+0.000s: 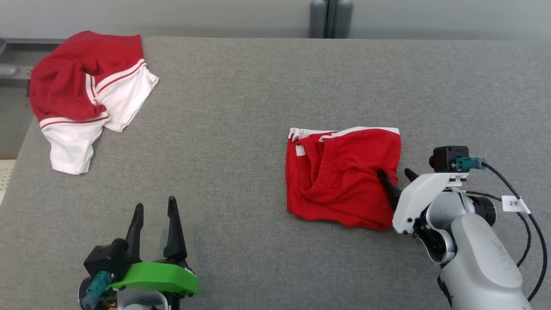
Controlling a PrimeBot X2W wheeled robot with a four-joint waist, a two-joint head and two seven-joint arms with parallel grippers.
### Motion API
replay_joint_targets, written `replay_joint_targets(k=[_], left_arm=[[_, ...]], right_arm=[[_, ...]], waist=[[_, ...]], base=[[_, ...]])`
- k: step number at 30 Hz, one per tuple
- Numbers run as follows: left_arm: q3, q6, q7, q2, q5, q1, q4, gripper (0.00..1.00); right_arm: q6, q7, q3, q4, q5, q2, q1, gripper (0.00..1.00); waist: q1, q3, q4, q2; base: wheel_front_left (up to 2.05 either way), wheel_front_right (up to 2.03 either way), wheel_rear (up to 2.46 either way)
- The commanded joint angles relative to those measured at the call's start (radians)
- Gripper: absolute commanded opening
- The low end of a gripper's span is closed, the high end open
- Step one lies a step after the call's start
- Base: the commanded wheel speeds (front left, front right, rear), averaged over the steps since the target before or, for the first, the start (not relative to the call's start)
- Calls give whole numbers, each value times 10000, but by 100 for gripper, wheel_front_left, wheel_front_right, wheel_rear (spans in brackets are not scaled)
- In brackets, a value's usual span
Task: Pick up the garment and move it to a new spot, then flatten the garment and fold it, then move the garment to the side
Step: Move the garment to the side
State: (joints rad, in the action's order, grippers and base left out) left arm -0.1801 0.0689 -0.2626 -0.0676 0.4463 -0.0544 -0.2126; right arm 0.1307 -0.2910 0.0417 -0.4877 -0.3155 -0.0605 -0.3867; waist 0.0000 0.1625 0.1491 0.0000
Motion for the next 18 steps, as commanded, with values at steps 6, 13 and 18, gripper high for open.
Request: replay_joint_targets(k=[6,13,18], left_arm=[[110,-104,-31,79,-102,-117,-28,100],[152,-184,-31,96,-296,-272,64,100],[129,-241,-17,-5,-483,-446,220,100]], right_arm=[[-1,-119,-112,-649,-36,-80,-263,70],[-4,257,209,-967,38,-142,-793,0],[-9,993,355,-1008,289,-375,-1300,0]], waist=[[0,383,548,0],[0,681,-31,0],[0,984,-1061,0]], base=[[0,0,0],[0,0,0],[0,0,0]])
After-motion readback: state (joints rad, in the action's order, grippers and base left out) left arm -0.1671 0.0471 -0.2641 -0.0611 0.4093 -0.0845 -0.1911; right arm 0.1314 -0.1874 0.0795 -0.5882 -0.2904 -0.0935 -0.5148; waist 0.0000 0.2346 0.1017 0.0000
